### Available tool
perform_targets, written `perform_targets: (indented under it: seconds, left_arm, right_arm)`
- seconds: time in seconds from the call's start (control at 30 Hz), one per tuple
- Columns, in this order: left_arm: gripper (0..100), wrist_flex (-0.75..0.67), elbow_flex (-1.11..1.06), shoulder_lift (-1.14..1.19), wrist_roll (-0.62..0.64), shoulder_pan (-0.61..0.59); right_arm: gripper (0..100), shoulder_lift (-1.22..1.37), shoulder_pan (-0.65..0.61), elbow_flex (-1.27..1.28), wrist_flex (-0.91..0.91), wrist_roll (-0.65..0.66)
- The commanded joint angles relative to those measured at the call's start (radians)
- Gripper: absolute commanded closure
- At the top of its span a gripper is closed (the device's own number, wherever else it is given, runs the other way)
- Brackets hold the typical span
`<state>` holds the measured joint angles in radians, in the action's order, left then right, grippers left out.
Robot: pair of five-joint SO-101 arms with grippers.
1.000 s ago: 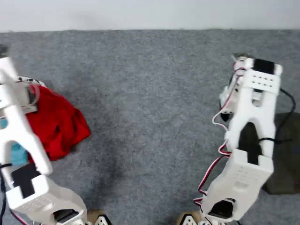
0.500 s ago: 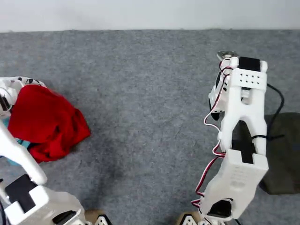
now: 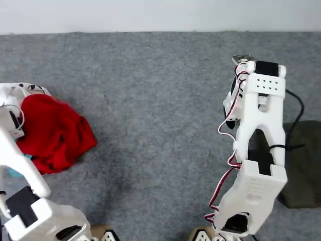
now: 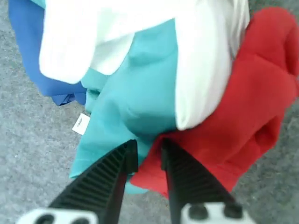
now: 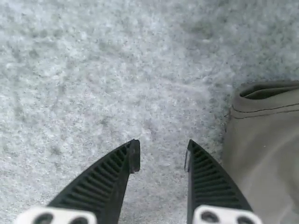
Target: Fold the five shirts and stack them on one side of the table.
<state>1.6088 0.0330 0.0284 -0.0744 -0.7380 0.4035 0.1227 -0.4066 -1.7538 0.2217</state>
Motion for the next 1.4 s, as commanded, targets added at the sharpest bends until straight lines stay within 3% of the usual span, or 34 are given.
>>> perform_targets:
  seconds: [0.0, 0.53, 0.9, 1.1, 1.37]
  left_arm:
    - [90, -0.014, -0.010, -0.040, 0.003, -0.002]
    - [90, 0.008, -0.087, -0.044, 0.003, 0.002]
    - [90, 0.038, -0.087, -0.048, 0.003, 0.115]
    - [99, 0.032, -0.087, -0.040, 0.003, 0.126]
    - [99, 0.029, -0.087, -0.043, 0.002, 0.126]
  right_arm:
    - [82.6, -0.061, -0.008, -0.003, -0.039, 0.003]
    - [82.6, -0.061, -0.008, -0.003, -0.039, 0.003]
    - [82.6, -0.061, -0.038, -0.003, -0.041, 0.003]
    - [82.6, -0.061, -0.039, -0.003, -0.041, 0.003]
    - [82.6, -0.061, -0.039, -0.003, -0.041, 0.003]
